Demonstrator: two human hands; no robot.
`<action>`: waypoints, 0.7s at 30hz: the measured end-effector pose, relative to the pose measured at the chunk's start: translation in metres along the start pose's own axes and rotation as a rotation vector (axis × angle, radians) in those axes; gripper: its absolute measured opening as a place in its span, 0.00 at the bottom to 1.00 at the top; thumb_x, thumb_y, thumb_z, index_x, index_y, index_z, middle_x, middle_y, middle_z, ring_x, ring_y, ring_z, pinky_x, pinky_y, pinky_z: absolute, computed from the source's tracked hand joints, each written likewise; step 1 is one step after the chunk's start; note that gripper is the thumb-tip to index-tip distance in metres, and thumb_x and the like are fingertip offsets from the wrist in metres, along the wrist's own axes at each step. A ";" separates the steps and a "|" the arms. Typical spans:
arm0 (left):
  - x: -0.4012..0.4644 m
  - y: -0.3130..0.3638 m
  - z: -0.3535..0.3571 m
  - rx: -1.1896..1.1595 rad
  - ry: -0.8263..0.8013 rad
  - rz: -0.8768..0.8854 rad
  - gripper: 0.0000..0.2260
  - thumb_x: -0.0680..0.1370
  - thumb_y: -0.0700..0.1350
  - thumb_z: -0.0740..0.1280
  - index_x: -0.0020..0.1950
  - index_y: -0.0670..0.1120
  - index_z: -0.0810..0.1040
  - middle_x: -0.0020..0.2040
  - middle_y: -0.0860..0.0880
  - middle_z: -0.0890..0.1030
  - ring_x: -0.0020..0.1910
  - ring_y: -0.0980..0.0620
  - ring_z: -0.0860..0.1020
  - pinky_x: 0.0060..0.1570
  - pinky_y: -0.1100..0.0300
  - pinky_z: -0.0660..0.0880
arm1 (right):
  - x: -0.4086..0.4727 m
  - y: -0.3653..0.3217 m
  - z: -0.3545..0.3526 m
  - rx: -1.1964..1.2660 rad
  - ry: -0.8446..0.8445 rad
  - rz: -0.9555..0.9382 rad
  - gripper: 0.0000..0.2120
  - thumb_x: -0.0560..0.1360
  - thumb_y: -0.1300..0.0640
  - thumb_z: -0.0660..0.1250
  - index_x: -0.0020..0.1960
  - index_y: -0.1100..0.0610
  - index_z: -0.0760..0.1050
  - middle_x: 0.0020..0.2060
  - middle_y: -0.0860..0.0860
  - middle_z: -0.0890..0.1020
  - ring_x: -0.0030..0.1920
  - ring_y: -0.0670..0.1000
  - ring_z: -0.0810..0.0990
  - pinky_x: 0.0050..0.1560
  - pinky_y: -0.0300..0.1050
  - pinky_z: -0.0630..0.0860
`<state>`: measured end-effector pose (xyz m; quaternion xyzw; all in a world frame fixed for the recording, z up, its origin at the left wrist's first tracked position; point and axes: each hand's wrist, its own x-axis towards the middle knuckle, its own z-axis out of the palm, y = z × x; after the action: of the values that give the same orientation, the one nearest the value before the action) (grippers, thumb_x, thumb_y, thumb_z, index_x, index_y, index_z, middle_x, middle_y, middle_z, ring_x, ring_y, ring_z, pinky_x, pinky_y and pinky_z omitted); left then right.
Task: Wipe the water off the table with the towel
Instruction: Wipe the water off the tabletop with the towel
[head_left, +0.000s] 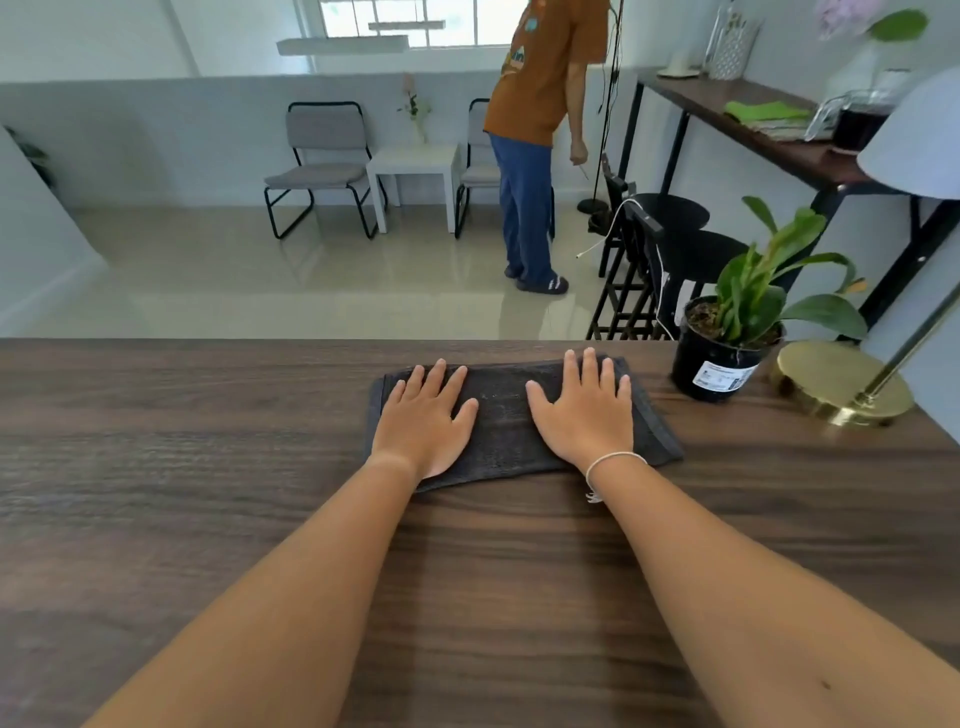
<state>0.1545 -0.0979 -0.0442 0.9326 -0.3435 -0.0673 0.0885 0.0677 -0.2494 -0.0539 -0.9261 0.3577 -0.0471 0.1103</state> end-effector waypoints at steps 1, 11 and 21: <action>0.001 -0.002 -0.001 -0.005 -0.010 0.011 0.25 0.82 0.56 0.45 0.78 0.53 0.48 0.80 0.50 0.47 0.79 0.48 0.45 0.76 0.53 0.42 | 0.003 -0.001 0.000 0.016 0.009 0.026 0.36 0.78 0.37 0.47 0.78 0.57 0.47 0.79 0.56 0.49 0.78 0.57 0.46 0.76 0.55 0.42; 0.016 -0.038 -0.008 -0.022 0.021 -0.043 0.24 0.82 0.53 0.44 0.78 0.51 0.48 0.80 0.48 0.47 0.79 0.47 0.45 0.76 0.51 0.43 | 0.060 -0.046 0.007 -0.052 -0.057 -0.096 0.37 0.78 0.37 0.48 0.78 0.58 0.48 0.78 0.56 0.52 0.78 0.57 0.48 0.76 0.55 0.44; 0.032 -0.076 -0.017 0.012 0.006 -0.033 0.24 0.82 0.53 0.44 0.78 0.52 0.48 0.80 0.50 0.47 0.79 0.47 0.45 0.76 0.51 0.43 | 0.011 -0.050 0.012 -0.038 -0.070 -0.218 0.34 0.79 0.37 0.45 0.79 0.54 0.47 0.79 0.51 0.49 0.78 0.53 0.46 0.76 0.50 0.42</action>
<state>0.2299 -0.0603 -0.0454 0.9388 -0.3281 -0.0638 0.0829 0.1104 -0.2188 -0.0539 -0.9625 0.2518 -0.0196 0.0993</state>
